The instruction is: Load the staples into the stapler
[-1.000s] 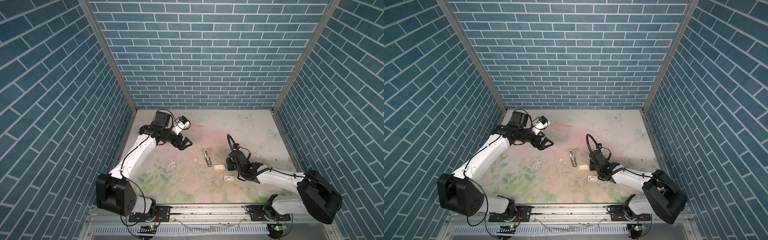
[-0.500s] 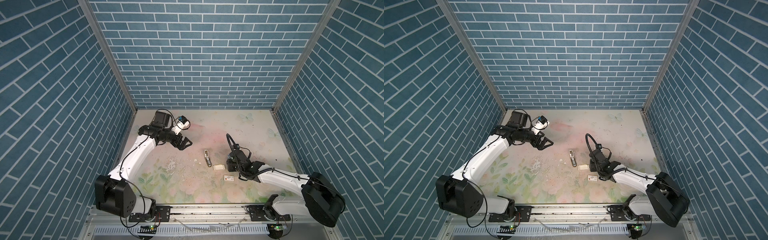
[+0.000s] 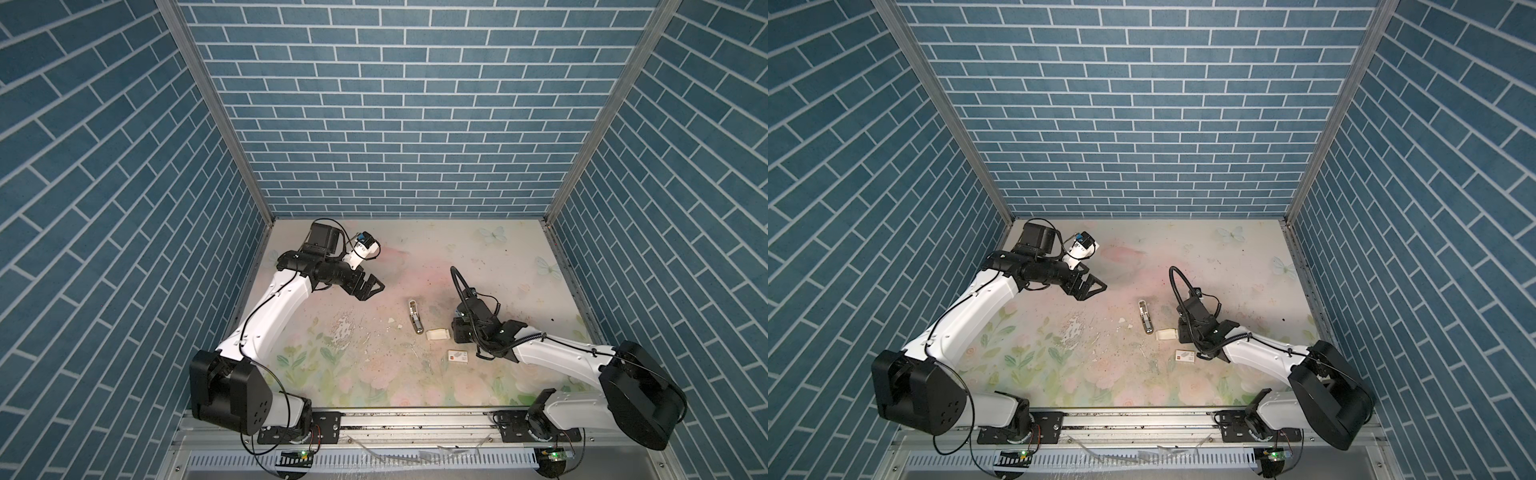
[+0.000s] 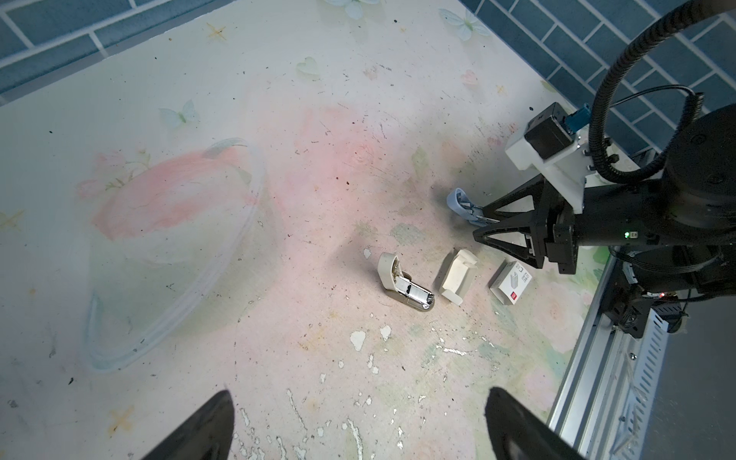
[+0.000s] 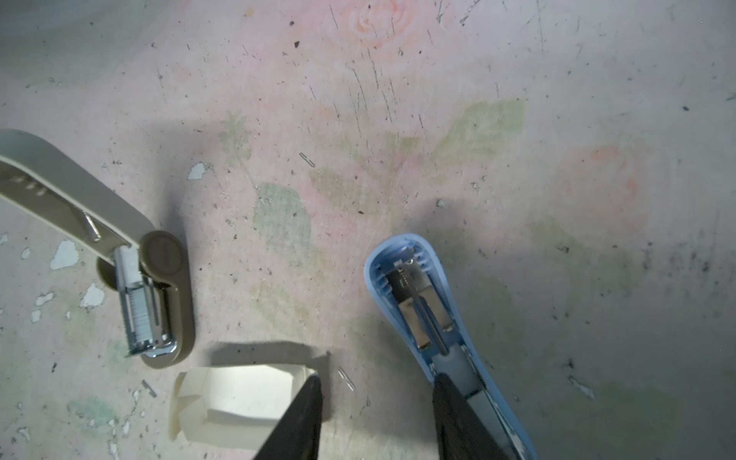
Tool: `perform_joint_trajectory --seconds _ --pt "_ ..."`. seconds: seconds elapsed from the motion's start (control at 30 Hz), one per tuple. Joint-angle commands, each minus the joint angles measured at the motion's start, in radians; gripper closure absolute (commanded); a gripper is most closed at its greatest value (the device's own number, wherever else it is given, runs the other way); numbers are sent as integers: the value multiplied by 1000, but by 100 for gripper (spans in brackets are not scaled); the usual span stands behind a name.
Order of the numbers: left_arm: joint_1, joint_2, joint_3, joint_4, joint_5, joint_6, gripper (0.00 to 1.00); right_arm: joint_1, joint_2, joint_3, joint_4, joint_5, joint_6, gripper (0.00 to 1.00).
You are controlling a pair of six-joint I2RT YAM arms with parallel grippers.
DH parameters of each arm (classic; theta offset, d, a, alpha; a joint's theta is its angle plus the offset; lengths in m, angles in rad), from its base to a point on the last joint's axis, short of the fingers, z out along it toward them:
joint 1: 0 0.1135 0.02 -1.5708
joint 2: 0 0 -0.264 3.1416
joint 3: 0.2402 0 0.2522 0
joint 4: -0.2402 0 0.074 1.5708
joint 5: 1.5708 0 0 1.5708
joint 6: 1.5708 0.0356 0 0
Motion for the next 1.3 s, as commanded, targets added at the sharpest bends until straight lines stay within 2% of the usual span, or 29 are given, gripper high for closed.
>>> perform_joint_trajectory --seconds 0.0,0.6,0.97,1.27 --pt "-1 -18 -14 2 -1 4 0 -5 15 23 -35 4 22 53" --pt "-2 -14 -11 2 -1 4 0 -7 26 23 -41 2 22 53" --pt "-2 -14 -10 1 -2 5 0 -8 3 53 -27 -42 -10 53" --pt "-1 -9 -7 0 -3 5 0 -32 50 79 -64 3 2 53"
